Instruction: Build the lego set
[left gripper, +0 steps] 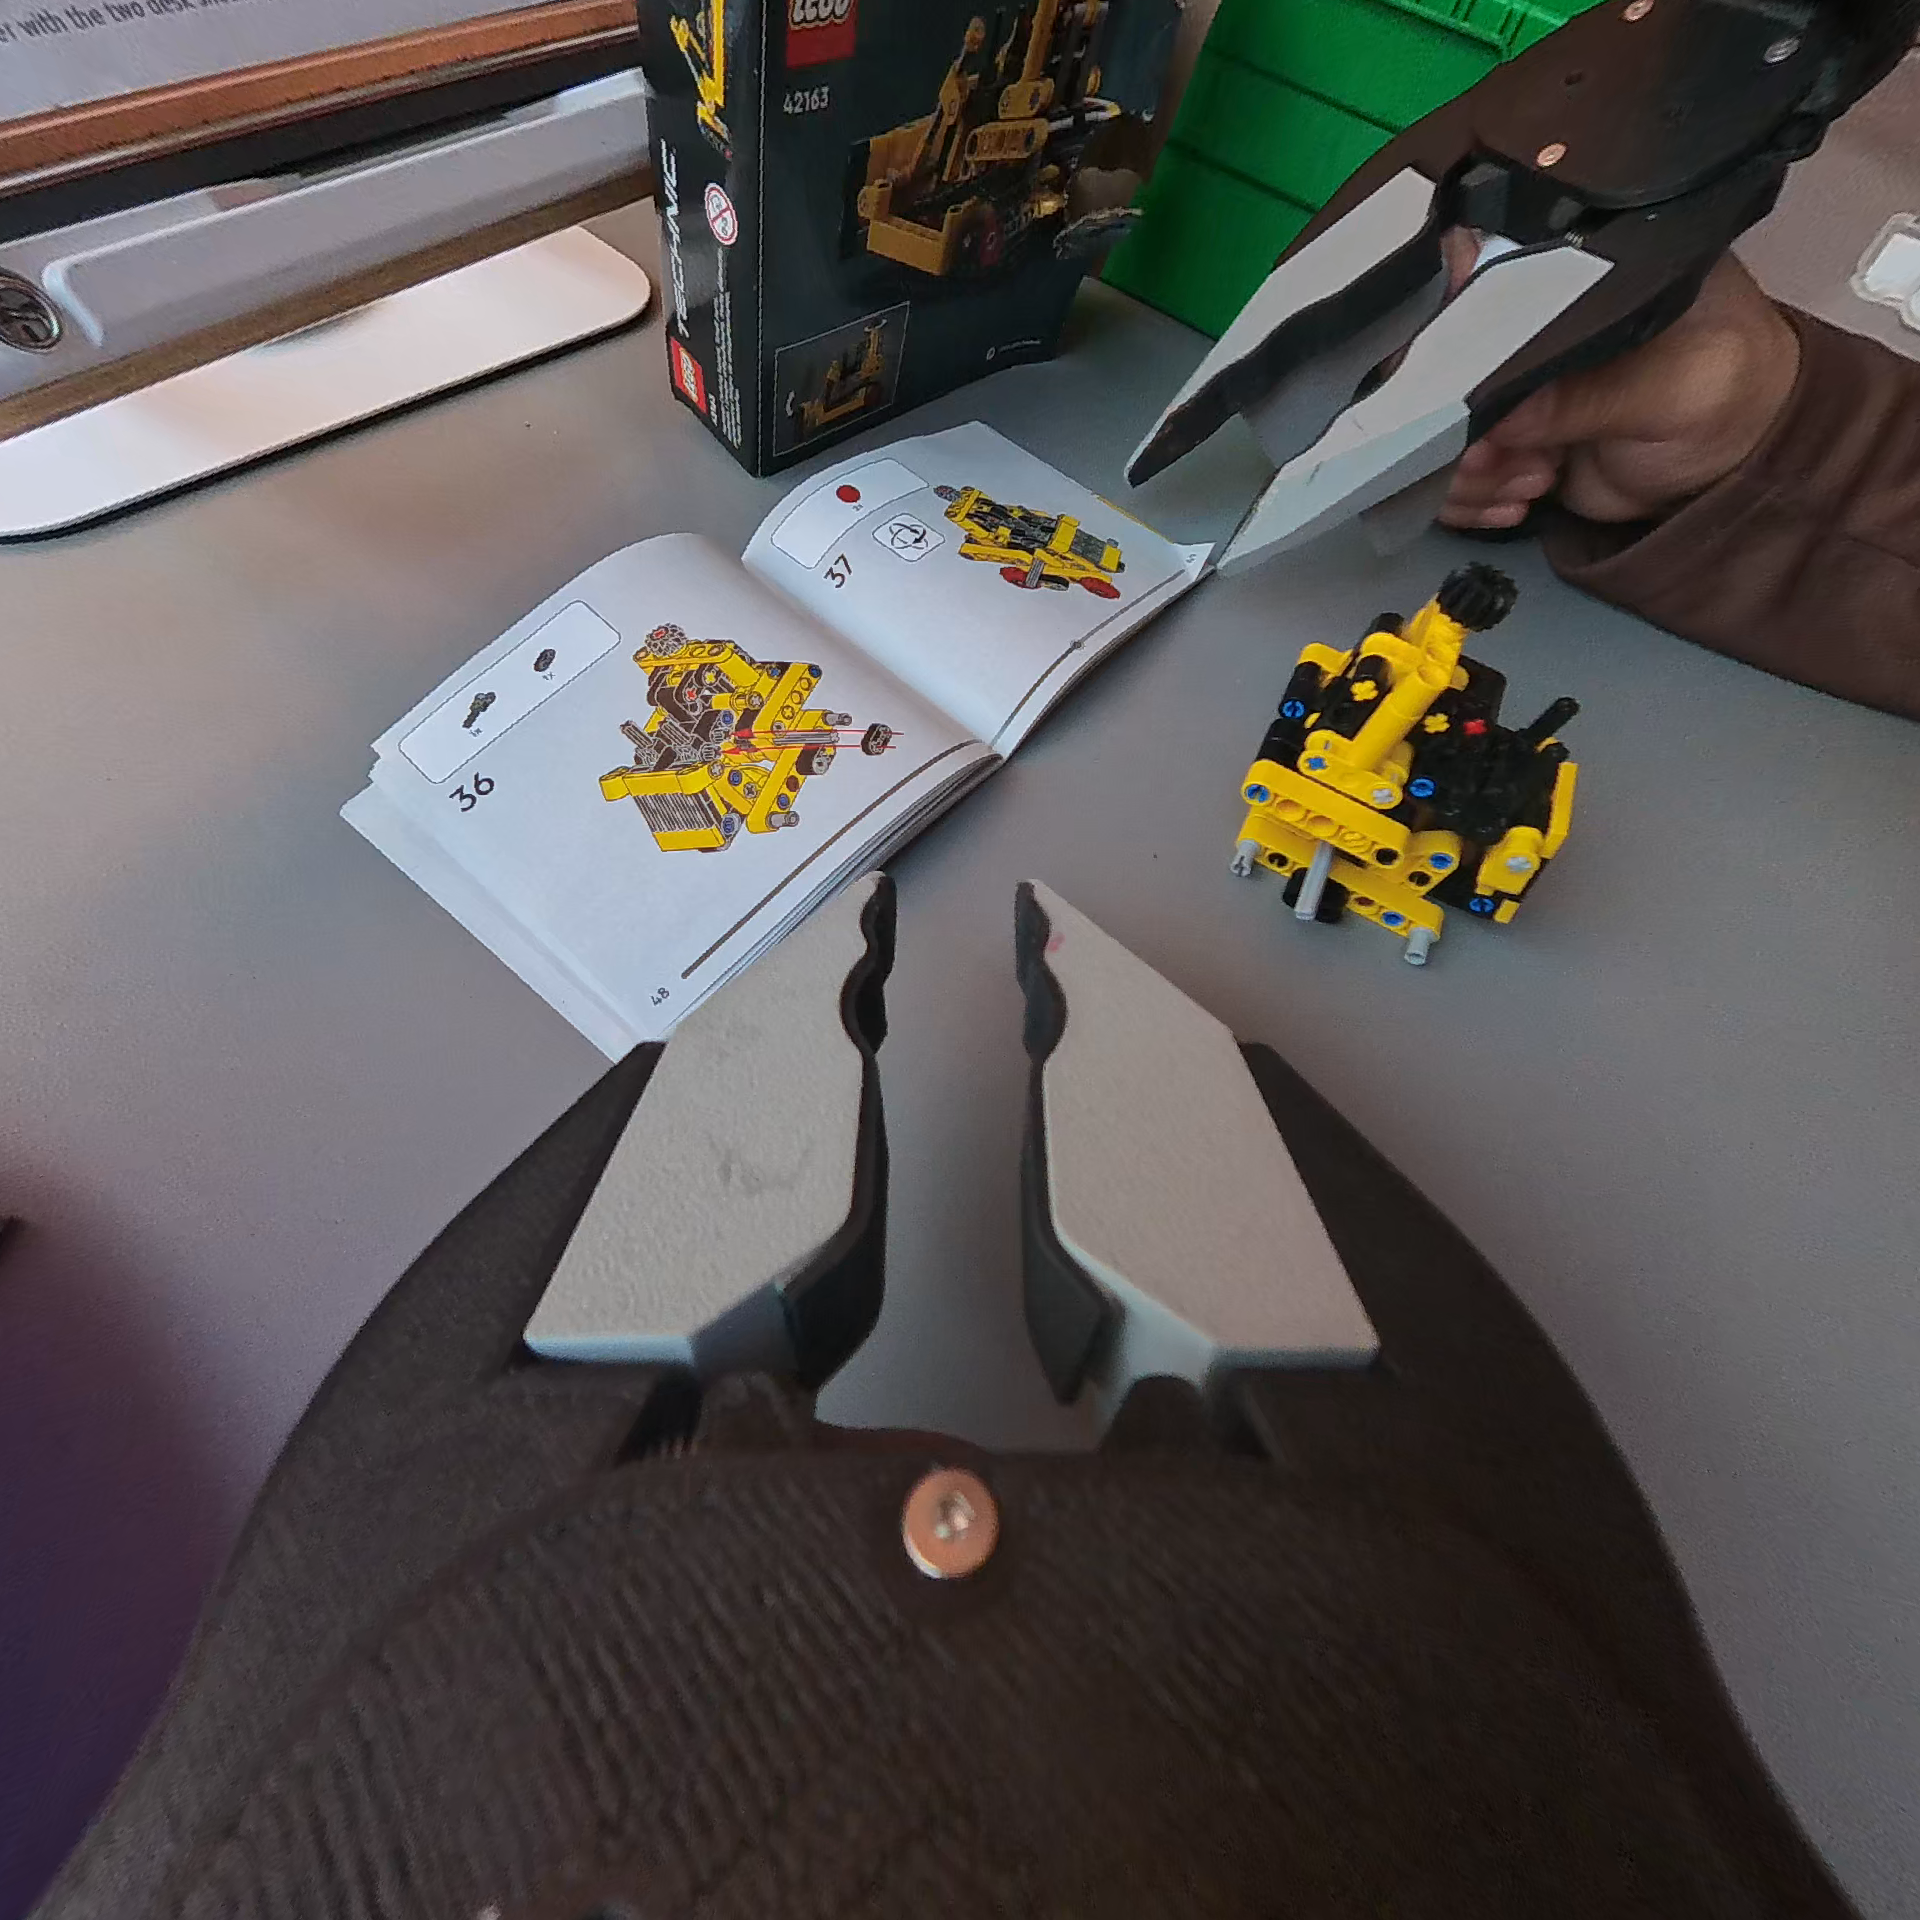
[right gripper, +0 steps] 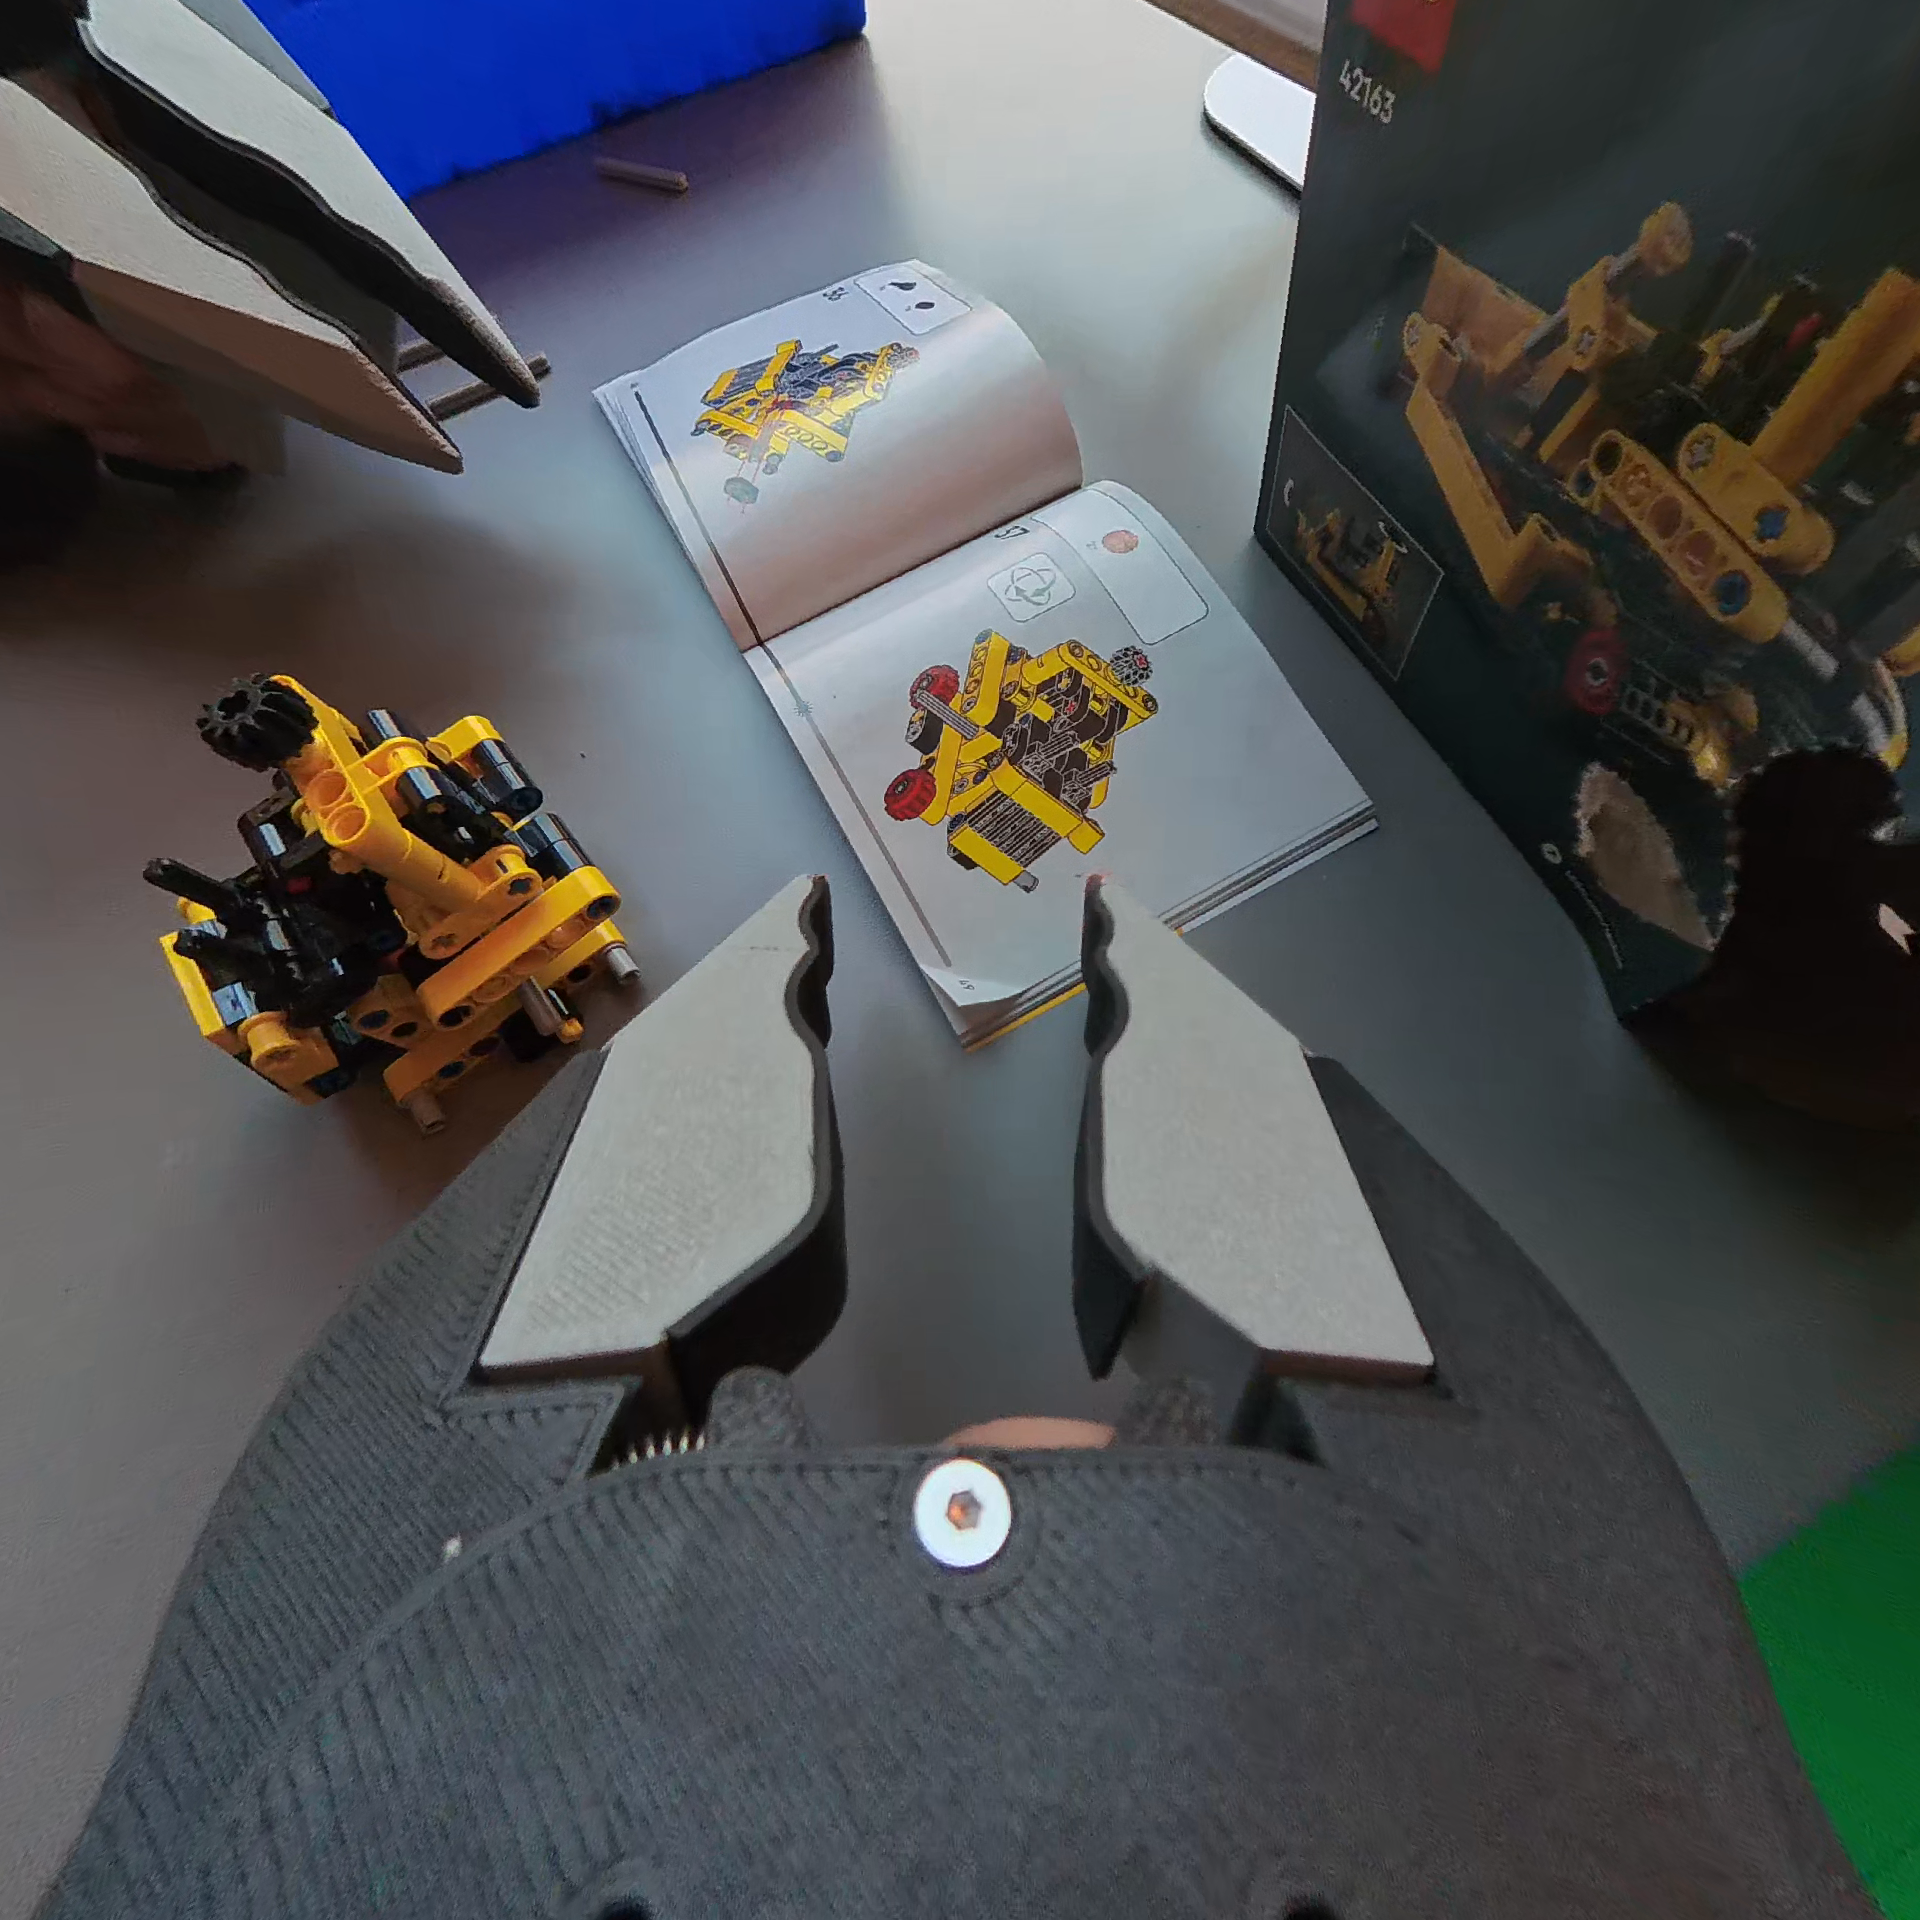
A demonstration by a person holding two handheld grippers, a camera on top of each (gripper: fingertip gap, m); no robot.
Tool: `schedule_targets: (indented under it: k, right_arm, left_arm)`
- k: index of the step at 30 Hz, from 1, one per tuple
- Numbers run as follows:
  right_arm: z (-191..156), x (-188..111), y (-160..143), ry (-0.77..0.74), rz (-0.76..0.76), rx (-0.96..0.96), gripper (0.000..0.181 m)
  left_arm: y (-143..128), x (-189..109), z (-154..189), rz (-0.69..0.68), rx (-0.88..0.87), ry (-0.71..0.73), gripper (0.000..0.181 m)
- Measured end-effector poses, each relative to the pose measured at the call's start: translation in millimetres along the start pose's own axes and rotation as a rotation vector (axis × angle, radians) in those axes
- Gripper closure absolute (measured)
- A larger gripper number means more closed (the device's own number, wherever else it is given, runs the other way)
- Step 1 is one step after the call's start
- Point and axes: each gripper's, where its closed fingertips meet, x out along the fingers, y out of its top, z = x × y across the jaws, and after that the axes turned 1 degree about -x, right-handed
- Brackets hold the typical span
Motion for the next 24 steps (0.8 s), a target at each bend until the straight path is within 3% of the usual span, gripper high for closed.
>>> schedule_targets:
  k: [24]
  right_arm:
    - [1.0, -1.2, 1.5, 0.0, 0.014, 0.008, 0.139]
  left_arm:
    - [-4.1, -1.0, 4.2, -0.017, -0.028, -0.027, 0.16]
